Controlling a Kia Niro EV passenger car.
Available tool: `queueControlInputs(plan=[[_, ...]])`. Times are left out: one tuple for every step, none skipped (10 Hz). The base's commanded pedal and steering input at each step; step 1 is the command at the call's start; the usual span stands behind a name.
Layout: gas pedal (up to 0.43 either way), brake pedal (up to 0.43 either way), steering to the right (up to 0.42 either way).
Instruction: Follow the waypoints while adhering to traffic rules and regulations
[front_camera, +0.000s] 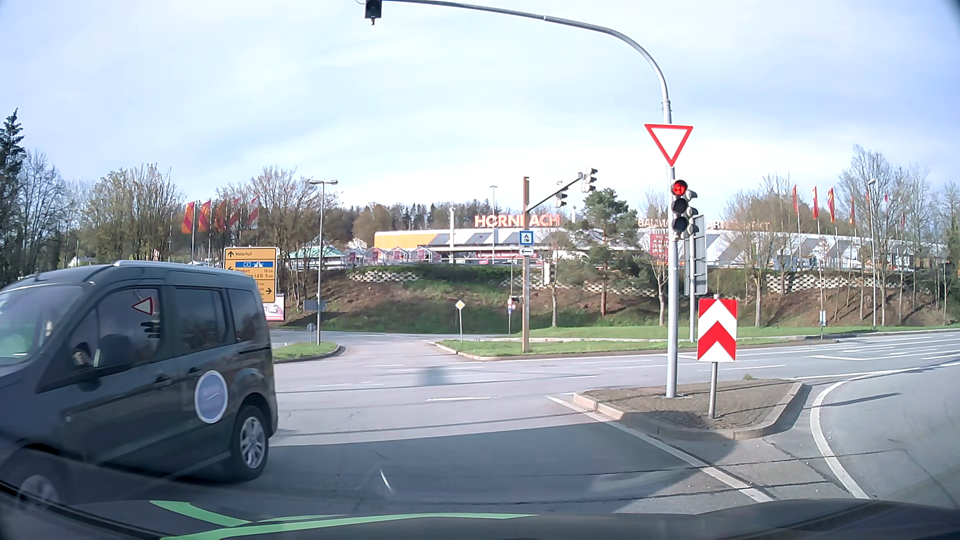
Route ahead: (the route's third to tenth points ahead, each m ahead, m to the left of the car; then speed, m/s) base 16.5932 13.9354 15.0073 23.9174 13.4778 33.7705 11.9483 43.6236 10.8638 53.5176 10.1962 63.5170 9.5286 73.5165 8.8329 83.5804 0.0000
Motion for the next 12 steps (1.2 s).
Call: queueControlInputs(plan=[[0.0,0.396,-0.002],[0.0,0.396,-0.002],[0.0,0.396,-0.002],[0.0,0.396,-0.002],[0.0,0.396,-0.002],[0.0,0.396,-0.002],[0.0,0.396,-0.002],[0.0,0.396,-0.002],[0.0,0.402,-0.002],[0.0,0.396,-0.002],[0.0,0.396,-0.002],[0.0,0.396,-0.002]])
